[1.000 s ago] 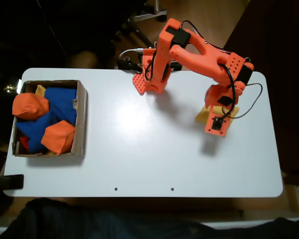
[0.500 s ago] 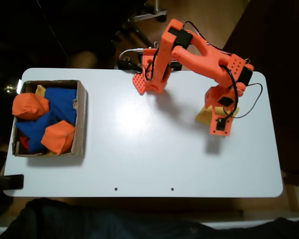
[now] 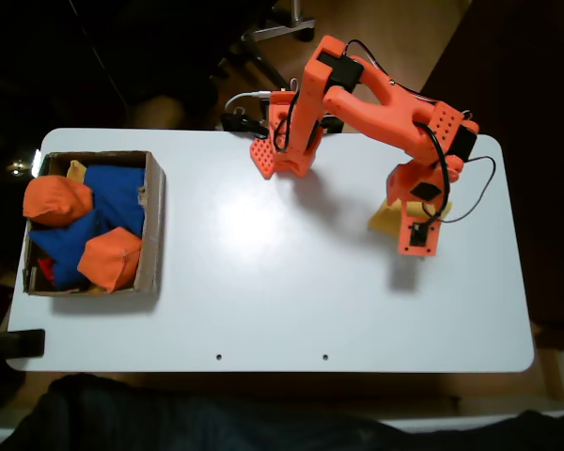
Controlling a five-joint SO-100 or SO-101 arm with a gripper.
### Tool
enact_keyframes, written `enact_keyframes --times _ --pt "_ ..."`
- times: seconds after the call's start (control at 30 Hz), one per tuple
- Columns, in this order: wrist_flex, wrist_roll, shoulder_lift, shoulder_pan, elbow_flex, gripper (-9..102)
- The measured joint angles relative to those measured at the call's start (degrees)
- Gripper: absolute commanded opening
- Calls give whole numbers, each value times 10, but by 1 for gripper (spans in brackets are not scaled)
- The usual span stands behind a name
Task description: Grasp a bag and put it in the box.
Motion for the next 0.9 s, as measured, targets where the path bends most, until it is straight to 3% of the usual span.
enact_keyframes --times 0.37,0.9 --pt "1 31 -25 0 4 86" --pt "14 124 -64 0 4 86"
